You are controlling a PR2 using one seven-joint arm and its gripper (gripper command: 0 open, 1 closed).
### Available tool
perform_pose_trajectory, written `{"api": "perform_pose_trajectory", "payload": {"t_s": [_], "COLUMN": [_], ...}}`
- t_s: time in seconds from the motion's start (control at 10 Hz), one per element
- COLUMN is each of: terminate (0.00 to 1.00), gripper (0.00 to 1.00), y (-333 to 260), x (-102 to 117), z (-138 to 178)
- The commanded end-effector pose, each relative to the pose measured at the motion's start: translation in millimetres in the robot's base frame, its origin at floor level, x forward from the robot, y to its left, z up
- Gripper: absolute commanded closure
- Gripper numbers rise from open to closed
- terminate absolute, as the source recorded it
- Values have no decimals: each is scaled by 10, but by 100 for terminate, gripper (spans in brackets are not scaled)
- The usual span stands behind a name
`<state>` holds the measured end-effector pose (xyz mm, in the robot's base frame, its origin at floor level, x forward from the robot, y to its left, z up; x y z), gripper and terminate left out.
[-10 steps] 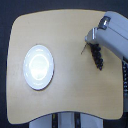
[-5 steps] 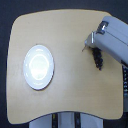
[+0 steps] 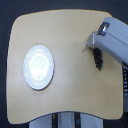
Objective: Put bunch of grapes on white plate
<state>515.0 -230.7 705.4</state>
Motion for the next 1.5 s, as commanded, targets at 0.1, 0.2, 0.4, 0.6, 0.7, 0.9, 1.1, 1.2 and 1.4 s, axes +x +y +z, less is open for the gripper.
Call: {"api": "perform_pose_trajectory", "payload": {"t_s": [0.1, 0.2, 0.4, 0.6, 0.7, 0.9, 1.1, 1.2, 1.4], "terminate": [0, 0, 0, 0, 0, 0, 0, 0, 0], "gripper": [100, 100, 100, 100, 100, 100, 100, 100, 100], "y": [3, 13, 35, 48, 49, 71, 89, 79, 72], "x": [-60, -53, -28, -18, -13, 7, -12, -12, -16], "z": [149, 189, 203, 201, 219, 238, 236, 234, 241]}}
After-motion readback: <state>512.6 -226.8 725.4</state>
